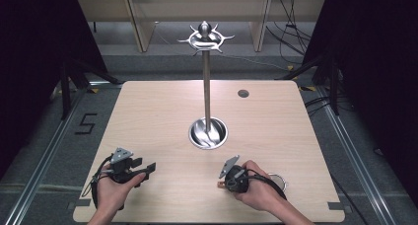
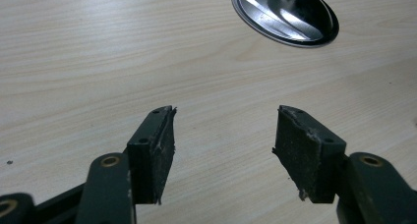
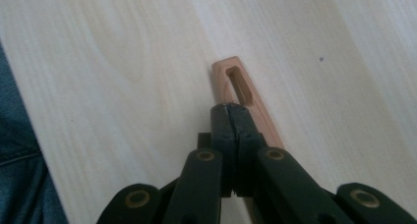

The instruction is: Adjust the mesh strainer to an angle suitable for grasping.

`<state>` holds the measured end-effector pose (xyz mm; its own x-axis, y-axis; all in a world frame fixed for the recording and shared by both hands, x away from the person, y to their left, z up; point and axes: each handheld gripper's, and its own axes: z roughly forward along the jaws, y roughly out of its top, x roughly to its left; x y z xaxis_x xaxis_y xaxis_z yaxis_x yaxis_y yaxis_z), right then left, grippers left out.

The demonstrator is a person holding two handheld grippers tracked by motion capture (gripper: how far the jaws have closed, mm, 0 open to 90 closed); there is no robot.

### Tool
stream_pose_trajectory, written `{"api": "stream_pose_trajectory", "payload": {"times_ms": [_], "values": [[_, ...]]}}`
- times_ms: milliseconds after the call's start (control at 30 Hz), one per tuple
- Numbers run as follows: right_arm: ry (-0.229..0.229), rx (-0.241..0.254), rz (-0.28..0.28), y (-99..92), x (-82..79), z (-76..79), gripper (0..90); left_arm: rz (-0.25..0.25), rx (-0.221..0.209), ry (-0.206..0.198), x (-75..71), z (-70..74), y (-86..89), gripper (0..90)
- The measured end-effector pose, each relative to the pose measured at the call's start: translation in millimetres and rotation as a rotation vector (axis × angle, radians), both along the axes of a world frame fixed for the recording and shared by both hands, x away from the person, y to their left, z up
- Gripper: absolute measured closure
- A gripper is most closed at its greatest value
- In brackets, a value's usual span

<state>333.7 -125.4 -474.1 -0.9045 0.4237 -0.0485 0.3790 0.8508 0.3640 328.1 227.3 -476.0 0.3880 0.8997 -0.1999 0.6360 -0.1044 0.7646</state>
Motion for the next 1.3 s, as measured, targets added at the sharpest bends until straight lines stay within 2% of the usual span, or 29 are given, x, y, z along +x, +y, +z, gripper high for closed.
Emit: {"api": "stream_pose_trajectory", "payload": {"times_ms": [167, 200, 233, 400, 433, 500, 567, 600, 633, 700, 767, 800, 833, 867, 933, 967, 1000, 1067, 1133, 1200, 1233, 1267, 1300], "values": [[-0.006, -0.001, -0.009, 0.6, 7.9, 0.0, 90.0, -0.003, 0.001, 0.004, 0.2, -0.2, 0.4, 39.4], [-0.002, 0.001, -0.014, 0.5, 9.5, -0.2, 90.0, -0.016, 0.021, 0.012, 0.1, 0.3, 1.9, 39.3], [-0.003, 0.006, -0.02, 0.3, 12.1, -0.6, 90.0, -0.007, 0.012, 0.008, 0.3, -0.3, 0.8, 39.3], [-0.024, 0.015, -0.076, -0.9, 22.2, -2.5, 90.0, -0.001, -0.006, 0.008, 0.5, -1.3, -0.7, 39.3], [-0.027, 0.013, -0.096, -1.6, 25.1, -3.0, 90.0, -0.021, 0.019, 0.018, 0.3, -0.5, 1.6, 39.2], [-0.039, 0.015, -0.103, -4.1, 31.4, -3.3, 90.0, -0.003, 0.011, 0.008, 0.4, -1.0, 0.6, 39.2], [-0.036, 0.02, -0.153, -6.5, 35.2, -3.1, 90.0, -0.016, 0.013, 0.012, 0.1, -0.2, 2.0, 39.2], [-0.036, 0.02, -0.153, -6.5, 35.2, -3.1, 90.0, -0.016, 0.013, 0.012, 0.1, -0.2, 2.0, 39.2], [-0.038, 0.019, -0.174, -8.1, 37.2, -2.4, 90.0, -0.01, 0.007, 0.01, 0.0, 0.0, 1.8, 39.2], [-0.05, 0.021, -0.194, -14.6, 44.8, -0.8, 90.0, -0.024, 0.022, 0.021, 0.4, -0.1, 2.9, 39.2], [-0.052, 0.028, -0.237, -20.5, 49.8, 0.2, 90.0, -0.024, 0.014, 0.017, 0.8, -1.3, 1.3, 39.2], [-0.055, 0.031, -0.258, -25.1, 52.4, 1.0, 90.0, -0.012, -0.008, 0.016, 0.7, -0.9, -1.6, 39.2], [-0.053, 0.032, -0.269, -28.1, 53.7, 1.3, 90.0, -0.012, -0.003, 0.012, 0.8, -0.8, -1.8, 39.2], [-0.059, 0.032, -0.281, -30.1, 54.7, 1.5, 90.0, -0.038, 0.025, 0.027, 1.1, -0.1, 0.8, 39.2], [-0.051, 0.039, -0.293, -35.3, 57.2, 1.6, 90.0, -0.023, 0.01, 0.025, 2.0, -1.5, -0.4, 39.2], [-0.053, 0.04, -0.307, -37.1, 58.0, 1.3, 90.0, -0.035, 0.027, 0.031, 2.1, -0.9, 1.2, 39.2], [-0.048, 0.04, -0.312, -39.1, 58.9, 1.5, 90.0, -0.031, 0.02, 0.032, 2.3, -1.0, 0.8, 39.1], [-0.051, 0.044, -0.285, -44.1, 60.6, 3.4, 90.0, -0.031, 0.013, 0.033, 2.4, -0.9, 0.5, 39.1], [-0.036, 0.068, -0.295, -48.0, 59.1, 10.0, 85.5, -0.031, 0.003, 0.031, 2.6, -2.3, -0.4, 39.1], [-0.015, 0.073, -0.269, -53.4, 59.2, 17.3, 79.4, -0.044, 0.014, 0.04, 3.4, -2.9, 0.4, 39.0], [-0.015, 0.087, -0.284, -55.9, 57.7, 21.7, 78.1, -0.022, -0.008, 0.027, 4.0, -4.5, -2.0, 38.9], [-0.015, 0.087, -0.284, -55.9, 57.7, 21.7, 78.1, -0.022, -0.008, 0.027, 4.0, -4.5, -2.0, 38.9], [-0.043, 0.133, -0.302, -64.2, 58.9, 28.6, 71.7, -0.041, 0.003, 0.028, 3.8, -4.1, -1.1, 38.9]]}}
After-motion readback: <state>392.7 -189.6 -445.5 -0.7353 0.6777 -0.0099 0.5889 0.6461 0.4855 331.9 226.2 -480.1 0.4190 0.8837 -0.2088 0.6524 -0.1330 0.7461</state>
